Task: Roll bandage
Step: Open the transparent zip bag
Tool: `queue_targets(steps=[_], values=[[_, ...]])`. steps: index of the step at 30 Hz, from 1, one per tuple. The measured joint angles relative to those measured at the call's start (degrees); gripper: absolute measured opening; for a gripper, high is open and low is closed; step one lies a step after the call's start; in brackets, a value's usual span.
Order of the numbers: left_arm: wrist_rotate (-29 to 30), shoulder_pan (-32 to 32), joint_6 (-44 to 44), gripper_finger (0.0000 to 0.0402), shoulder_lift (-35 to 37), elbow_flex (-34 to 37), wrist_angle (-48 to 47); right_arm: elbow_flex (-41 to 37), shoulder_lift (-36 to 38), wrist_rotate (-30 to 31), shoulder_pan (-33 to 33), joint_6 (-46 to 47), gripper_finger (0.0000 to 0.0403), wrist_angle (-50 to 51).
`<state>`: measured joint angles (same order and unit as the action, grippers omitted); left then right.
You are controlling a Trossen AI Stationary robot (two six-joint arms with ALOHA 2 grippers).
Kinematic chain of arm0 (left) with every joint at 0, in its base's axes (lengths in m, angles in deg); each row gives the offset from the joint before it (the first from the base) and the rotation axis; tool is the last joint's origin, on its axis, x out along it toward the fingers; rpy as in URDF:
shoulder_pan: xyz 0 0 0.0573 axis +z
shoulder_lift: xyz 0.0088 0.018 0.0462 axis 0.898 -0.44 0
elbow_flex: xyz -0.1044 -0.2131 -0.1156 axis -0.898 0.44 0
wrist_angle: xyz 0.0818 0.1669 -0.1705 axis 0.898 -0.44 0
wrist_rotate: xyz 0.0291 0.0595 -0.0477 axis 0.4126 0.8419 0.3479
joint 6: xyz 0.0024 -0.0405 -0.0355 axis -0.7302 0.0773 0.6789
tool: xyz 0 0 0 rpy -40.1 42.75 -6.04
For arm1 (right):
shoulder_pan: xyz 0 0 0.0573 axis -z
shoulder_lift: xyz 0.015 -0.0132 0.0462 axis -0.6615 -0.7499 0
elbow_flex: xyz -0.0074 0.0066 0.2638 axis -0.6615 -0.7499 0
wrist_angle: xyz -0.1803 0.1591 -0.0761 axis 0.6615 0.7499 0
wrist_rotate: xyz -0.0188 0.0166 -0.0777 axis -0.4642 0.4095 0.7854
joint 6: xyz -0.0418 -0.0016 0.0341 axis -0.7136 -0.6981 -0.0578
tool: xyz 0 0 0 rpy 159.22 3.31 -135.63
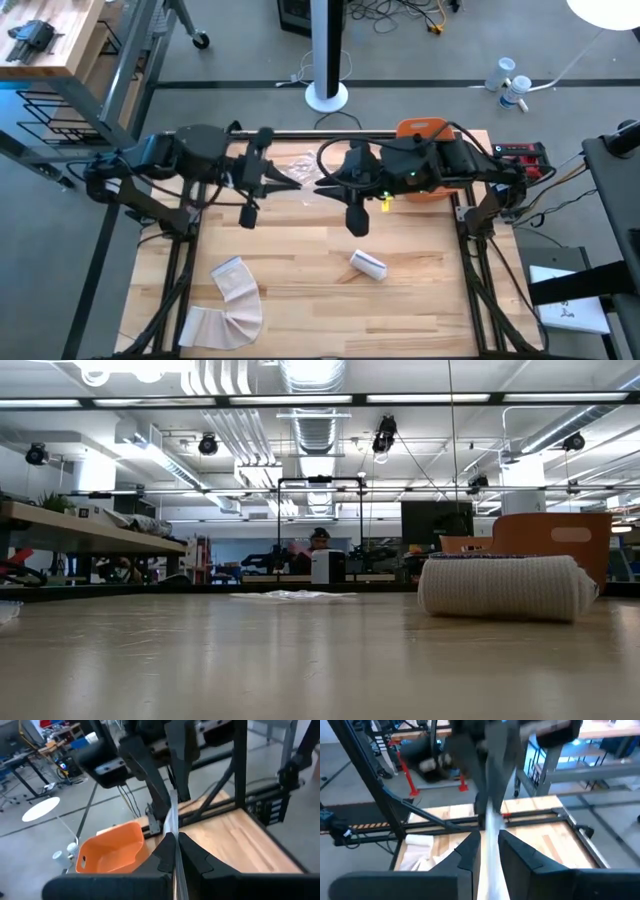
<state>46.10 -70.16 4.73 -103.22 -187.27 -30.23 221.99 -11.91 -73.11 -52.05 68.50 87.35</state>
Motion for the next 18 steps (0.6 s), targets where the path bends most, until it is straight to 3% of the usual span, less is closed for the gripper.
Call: queue_targets(steps=[10,18], values=[[0.01,-0.04,1.75,0.0000,0.48,-7.84,-1.51,1.09,4.40,0.55,-0.87,-0.15,0.0048,2.92],[-0.10,-0.04,2.87,0.0000,0.52,-9.29,-1.72,1.11,3.37,2.05,-0.85,-5.78,0.0067,-4.27]])
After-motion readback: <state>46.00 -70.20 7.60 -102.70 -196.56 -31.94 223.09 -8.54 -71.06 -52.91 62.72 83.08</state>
